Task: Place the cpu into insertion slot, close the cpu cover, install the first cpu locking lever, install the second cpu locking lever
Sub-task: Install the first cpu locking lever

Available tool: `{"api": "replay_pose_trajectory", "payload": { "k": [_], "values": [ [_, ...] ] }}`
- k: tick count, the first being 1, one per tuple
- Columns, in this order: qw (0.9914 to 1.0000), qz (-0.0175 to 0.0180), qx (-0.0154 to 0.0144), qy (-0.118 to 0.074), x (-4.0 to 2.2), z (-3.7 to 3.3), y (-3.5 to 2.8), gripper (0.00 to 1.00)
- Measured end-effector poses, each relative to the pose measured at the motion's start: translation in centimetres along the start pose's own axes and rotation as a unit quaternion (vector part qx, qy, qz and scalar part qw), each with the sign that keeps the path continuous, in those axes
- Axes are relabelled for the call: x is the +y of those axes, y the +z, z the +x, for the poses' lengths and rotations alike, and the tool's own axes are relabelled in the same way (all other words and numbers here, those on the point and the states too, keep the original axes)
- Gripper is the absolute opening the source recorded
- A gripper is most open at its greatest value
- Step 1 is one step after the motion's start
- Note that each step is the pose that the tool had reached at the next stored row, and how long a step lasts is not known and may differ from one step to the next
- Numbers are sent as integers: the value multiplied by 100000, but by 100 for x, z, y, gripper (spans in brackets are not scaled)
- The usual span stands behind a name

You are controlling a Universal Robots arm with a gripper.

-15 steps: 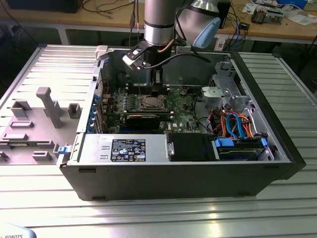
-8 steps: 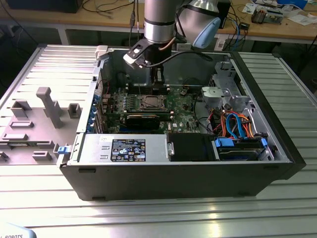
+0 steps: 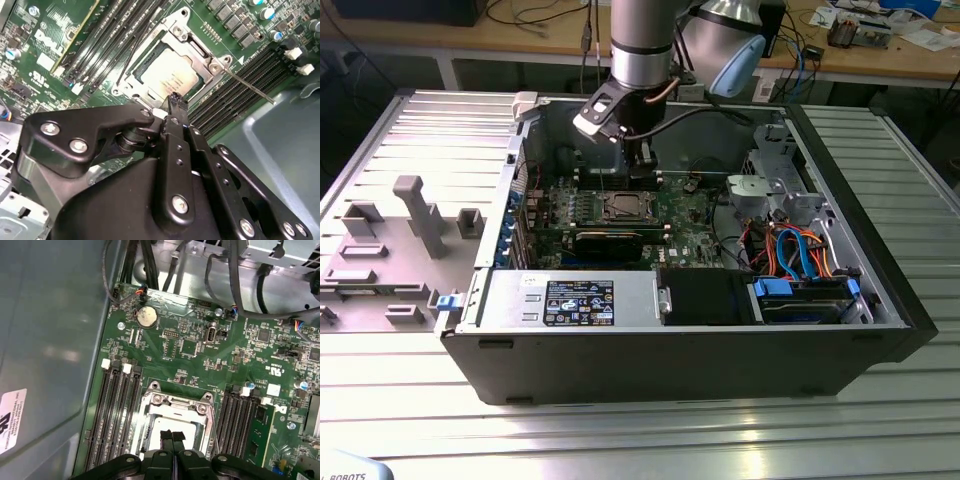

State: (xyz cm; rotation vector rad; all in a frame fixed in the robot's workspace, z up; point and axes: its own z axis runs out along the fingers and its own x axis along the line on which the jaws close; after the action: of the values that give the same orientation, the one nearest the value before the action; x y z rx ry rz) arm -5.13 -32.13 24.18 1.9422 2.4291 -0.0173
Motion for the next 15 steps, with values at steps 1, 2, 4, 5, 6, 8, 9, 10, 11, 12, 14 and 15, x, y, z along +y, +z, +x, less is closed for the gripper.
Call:
{"api": "replay_pose_trajectory", "payload": {
  "k": [1, 2, 4, 5, 6, 8, 9, 10, 11, 12, 14, 15],
  "values": [
    [99995, -34, 37, -997, 0, 0, 0, 11],
    [99995, -37, 39, -998, 0, -1, -1, 11],
    [99995, -13, 31, -1004, 0, -2, -21, 11],
    [99995, -6, 40, -1002, 1, -2, -31, 11],
    [99995, 0, 43, -1001, 1, -2, -41, 11],
    [99995, 21, 47, -1002, 1, -3, -66, 11],
    [99995, 28, 49, -993, 2, -3, -79, 11],
    [99995, 45, 53, -948, 2, -3, -89, 11],
    [99997, 88, 56, -821, 2, -4, -99, 11],
    [99997, 121, 76, -693, 2, -4, -103, 11],
    [99998, 132, 80, -686, 2, -4, -103, 11],
    [99998, 141, 71, -685, 2, -4, -104, 11]
  ]
}}
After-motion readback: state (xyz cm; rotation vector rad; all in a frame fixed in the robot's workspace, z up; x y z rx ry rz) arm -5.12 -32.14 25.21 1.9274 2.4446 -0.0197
